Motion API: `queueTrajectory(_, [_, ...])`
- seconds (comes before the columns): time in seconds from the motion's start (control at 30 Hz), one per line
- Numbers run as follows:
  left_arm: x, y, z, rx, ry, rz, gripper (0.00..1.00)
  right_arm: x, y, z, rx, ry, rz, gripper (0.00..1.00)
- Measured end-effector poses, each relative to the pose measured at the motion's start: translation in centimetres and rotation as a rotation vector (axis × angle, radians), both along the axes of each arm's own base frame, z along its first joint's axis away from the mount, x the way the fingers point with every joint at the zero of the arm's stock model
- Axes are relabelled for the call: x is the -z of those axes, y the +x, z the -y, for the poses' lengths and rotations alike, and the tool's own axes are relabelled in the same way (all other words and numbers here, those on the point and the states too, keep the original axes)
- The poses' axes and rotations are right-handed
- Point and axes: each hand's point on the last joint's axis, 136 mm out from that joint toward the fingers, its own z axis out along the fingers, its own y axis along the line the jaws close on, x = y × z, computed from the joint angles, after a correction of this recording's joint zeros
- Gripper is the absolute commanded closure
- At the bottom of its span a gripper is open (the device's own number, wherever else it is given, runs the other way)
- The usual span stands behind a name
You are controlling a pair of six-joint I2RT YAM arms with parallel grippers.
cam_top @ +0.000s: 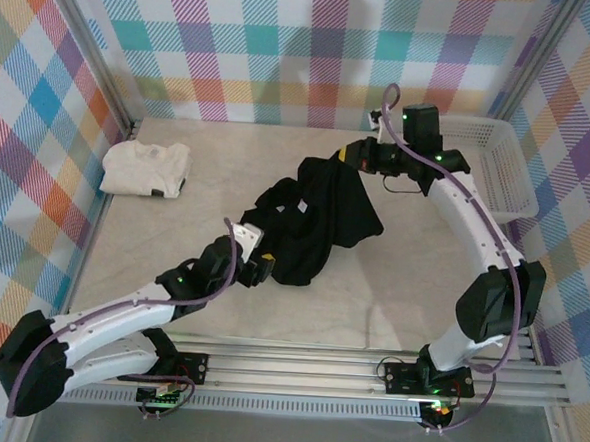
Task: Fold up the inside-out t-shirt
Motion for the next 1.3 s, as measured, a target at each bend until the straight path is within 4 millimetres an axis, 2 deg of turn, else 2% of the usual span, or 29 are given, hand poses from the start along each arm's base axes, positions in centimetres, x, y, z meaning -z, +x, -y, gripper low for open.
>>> queueTrajectory(0.13, [1.1, 1.9, -1.7, -0.073, -0.036, -0.089, 0.22, 0.1, 0.6, 1.0, 0.032, -0.079, 0.036, 1.00])
queueTrajectory(0.3, [3.1, 1.7, -0.6, -0.012, -0.078, -0.205, 0.22, 0.2, 1.2, 2.2, 0.063, -0.135, 0.065, 1.00])
queueTrajectory(0.4, [4.6, 1.6, -0.6, -0.011, -0.065, -0.254, 0.25, 0.6, 1.6, 3.2, 0.086, -0.162, 0.066, 1.00])
queueTrajectory(0.5, [5.8, 2.2, -1.5, -0.057, -0.056, -0.292, 0.36, 0.8, 1.8, 3.8, 0.103, -0.173, 0.063, 1.00])
queueTrajectory(0.6, [6.4, 3.0, -1.7, -0.080, -0.068, -0.310, 0.56, 0.8, 1.8, 3.9, 0.104, -0.174, 0.063, 1.00])
queueTrajectory(0.77, [7.0, 4.1, -0.2, -0.048, -0.107, -0.342, 0.91, 0.8, 1.9, 3.9, 0.104, -0.178, 0.066, 1.00])
queueTrajectory(0.83, [6.8, 4.1, 0.1, -0.041, -0.120, -0.342, 0.97, 0.8, 1.9, 4.0, 0.106, -0.186, 0.071, 1.00])
queueTrajectory(0.9, [5.5, 4.2, 0.0, -0.048, -0.144, -0.313, 1.00, 0.7, 2.0, 4.3, 0.112, -0.197, 0.076, 1.00])
queueTrajectory(0.93, [3.9, 4.3, -0.1, -0.054, -0.164, -0.271, 1.00, 0.4, 2.1, 4.7, 0.122, -0.201, 0.085, 1.00])
queueTrajectory(0.97, [1.5, 4.5, -0.4, -0.065, -0.201, -0.209, 1.00, -0.1, 2.1, 5.2, 0.137, -0.205, 0.099, 1.00])
queueTrajectory(1.0, [-1.5, 4.6, -0.7, -0.076, -0.246, -0.131, 1.00, -0.9, 2.0, 5.8, 0.157, -0.208, 0.118, 1.00])
queueTrajectory(1.07, [-8.8, 4.2, -2.0, -0.103, -0.362, 0.068, 1.00, -3.4, 1.3, 7.5, 0.214, -0.201, 0.204, 1.00])
queueTrajectory(1.13, [-17.6, 2.8, -4.0, -0.128, -0.484, 0.290, 1.00, -7.9, -1.0, 9.3, 0.280, -0.184, 0.339, 1.00])
queueTrajectory(1.17, [-21.9, 1.9, -5.1, -0.143, -0.532, 0.386, 1.00, -10.7, -2.5, 10.1, 0.312, -0.168, 0.420, 1.00])
queueTrajectory(1.2, [-25.2, 1.2, -6.0, -0.153, -0.561, 0.454, 1.00, -13.4, -3.8, 10.5, 0.330, -0.149, 0.501, 1.00])
queueTrajectory(1.27, [-32.6, -0.6, -7.8, -0.168, -0.607, 0.597, 1.00, -19.5, -7.8, 11.3, 0.358, -0.100, 0.683, 1.00])
queueTrajectory(1.3, [-35.4, -1.4, -8.4, -0.171, -0.617, 0.646, 1.00, -22.0, -9.5, 11.6, 0.364, -0.079, 0.755, 1.00])
